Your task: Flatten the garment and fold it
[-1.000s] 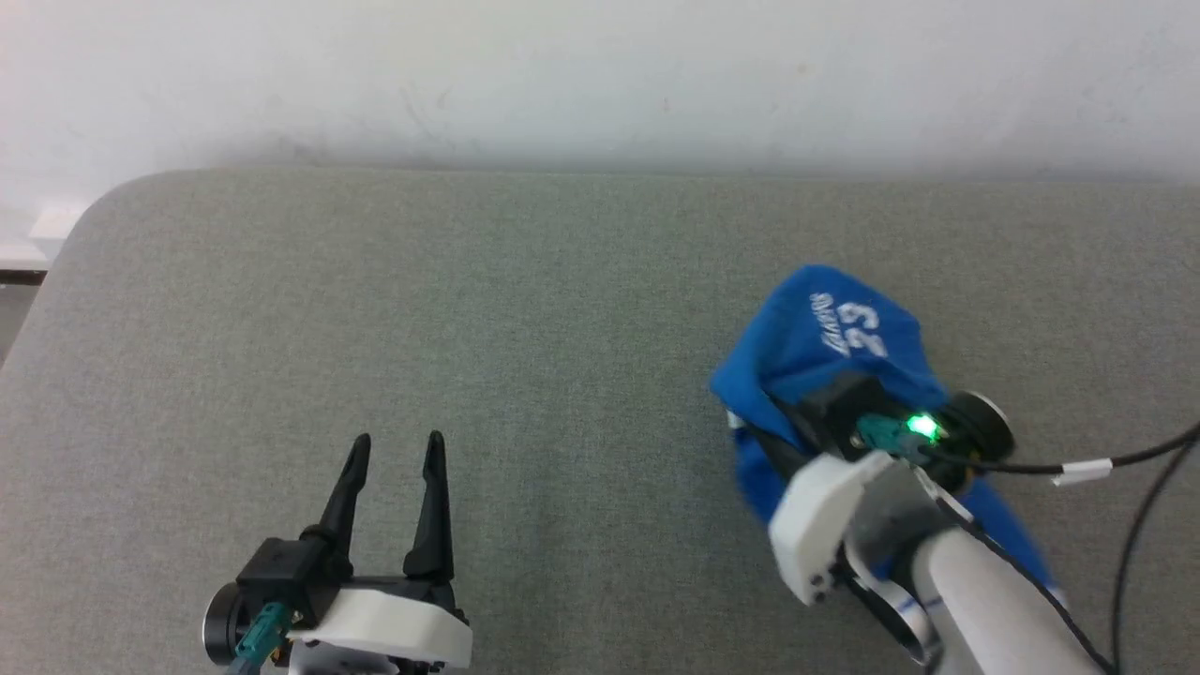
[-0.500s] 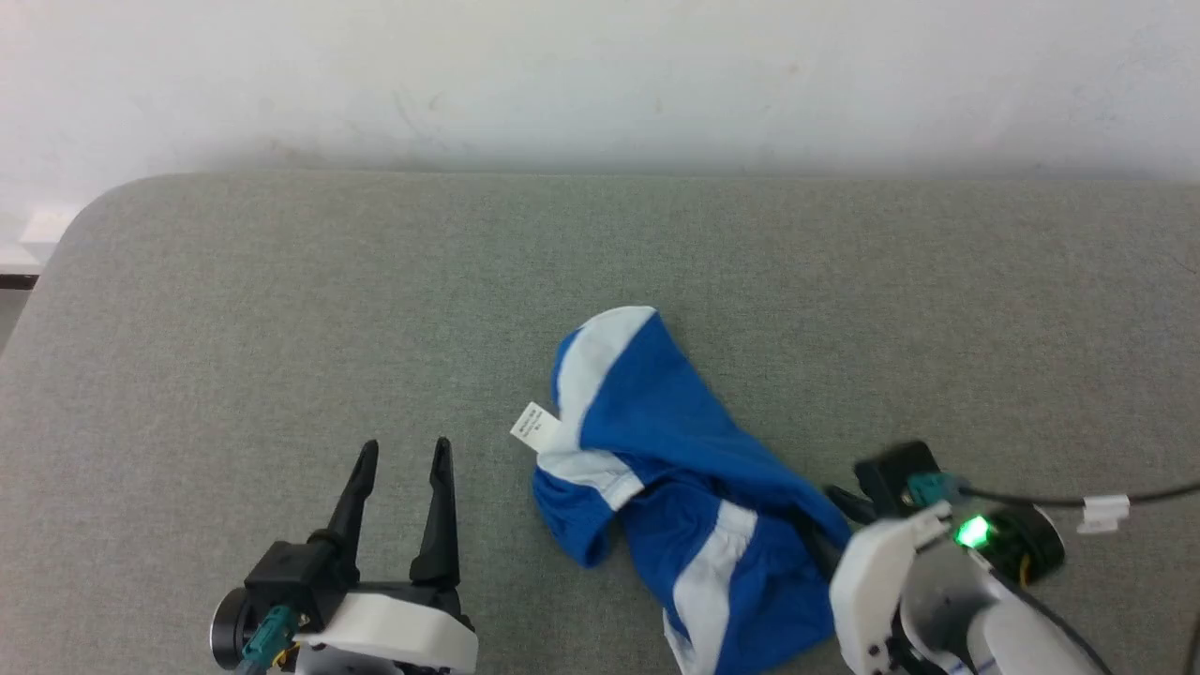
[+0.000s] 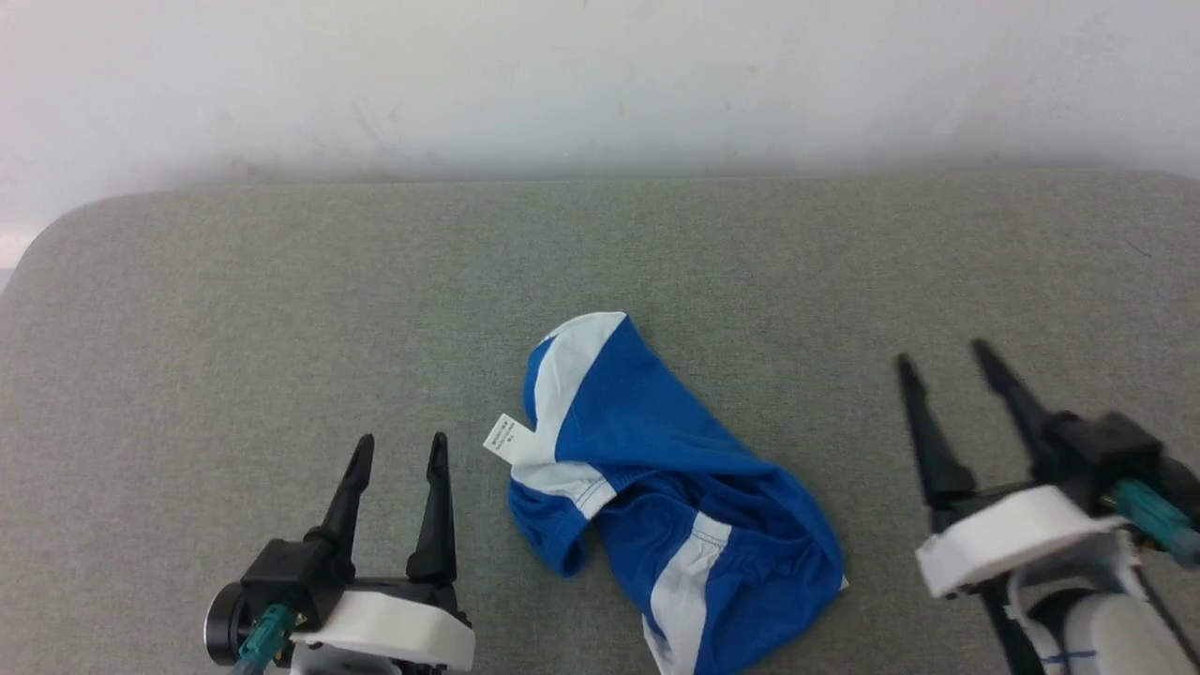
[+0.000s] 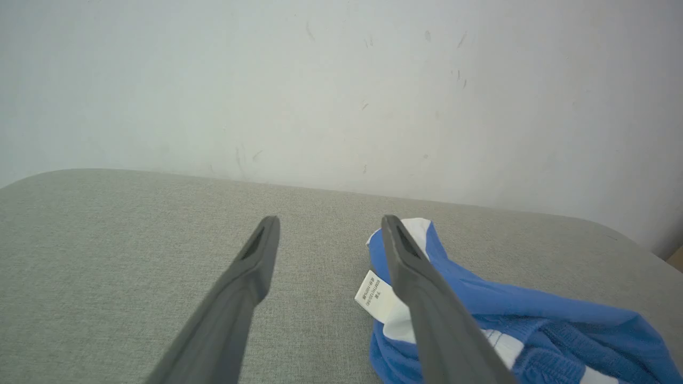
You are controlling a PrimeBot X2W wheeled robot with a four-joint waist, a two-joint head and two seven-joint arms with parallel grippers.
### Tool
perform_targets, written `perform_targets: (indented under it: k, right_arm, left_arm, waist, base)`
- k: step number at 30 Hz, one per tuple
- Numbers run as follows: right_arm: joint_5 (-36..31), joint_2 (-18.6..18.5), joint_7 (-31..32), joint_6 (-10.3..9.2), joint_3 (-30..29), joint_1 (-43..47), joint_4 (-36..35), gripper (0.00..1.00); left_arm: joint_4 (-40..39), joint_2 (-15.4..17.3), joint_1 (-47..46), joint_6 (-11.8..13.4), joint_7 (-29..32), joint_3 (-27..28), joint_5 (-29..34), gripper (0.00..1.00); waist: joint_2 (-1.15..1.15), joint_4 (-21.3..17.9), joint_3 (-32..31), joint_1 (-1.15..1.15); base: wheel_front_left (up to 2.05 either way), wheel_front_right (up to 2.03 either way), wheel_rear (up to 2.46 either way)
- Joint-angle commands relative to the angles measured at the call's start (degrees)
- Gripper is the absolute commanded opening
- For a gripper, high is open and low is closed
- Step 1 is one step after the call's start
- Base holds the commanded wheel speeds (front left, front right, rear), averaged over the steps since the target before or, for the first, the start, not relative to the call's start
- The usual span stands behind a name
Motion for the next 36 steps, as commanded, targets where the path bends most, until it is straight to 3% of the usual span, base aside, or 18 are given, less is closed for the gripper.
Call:
perform_targets:
  k: [1, 7, 13, 23, 36]
  right_arm:
    - [-1.3, 0.5, -2.6, -0.04, -2.0, 1.6, -1.7, 1.00]
    - [0.8, 0.9, -9.6, -0.04, -8.0, 8.1, -5.4, 1.00]
    - [1.4, 0.9, -10.3, -0.04, -9.8, 11.0, -5.2, 1.00]
    - [2.3, 0.9, -10.3, -0.04, -9.2, 9.7, -4.2, 1.00]
    - [2.8, 0.9, -10.8, -0.04, -8.4, 8.0, -2.1, 1.00]
  left_arm:
    - [-0.5, -0.1, 0.3, -0.6, -0.3, 0.3, 0.8, 1.00]
    - [-1.6, -0.1, 2.6, -0.9, -0.3, 0.1, 1.4, 1.00]
    - [-2.0, 1.0, 3.5, -2.1, -0.1, -1.3, 3.2, 1.00]
    - [-4.7, 4.7, 0.8, -6.2, 18.1, -9.2, 2.4, 1.00]
    - [1.4, 8.5, -3.4, -7.0, 24.2, -14.2, 3.8, 1.00]
  waist:
    - [0.00, -0.3, -0.1, 0.00]
    - [0.00, -1.5, -0.1, 0.00]
    - [0.00, -3.0, 0.0, 0.00]
    - [0.00, -4.3, 2.2, 0.00]
    - [0.00, -6.5, 3.6, 0.00]
  base:
    - [0.00, 0.00, 0.00]
    - [0.00, 0.00, 0.00]
    - [0.00, 0.00, 0.00]
    - [0.00, 0.00, 0.00]
    - [0.00, 0.00, 0.00]
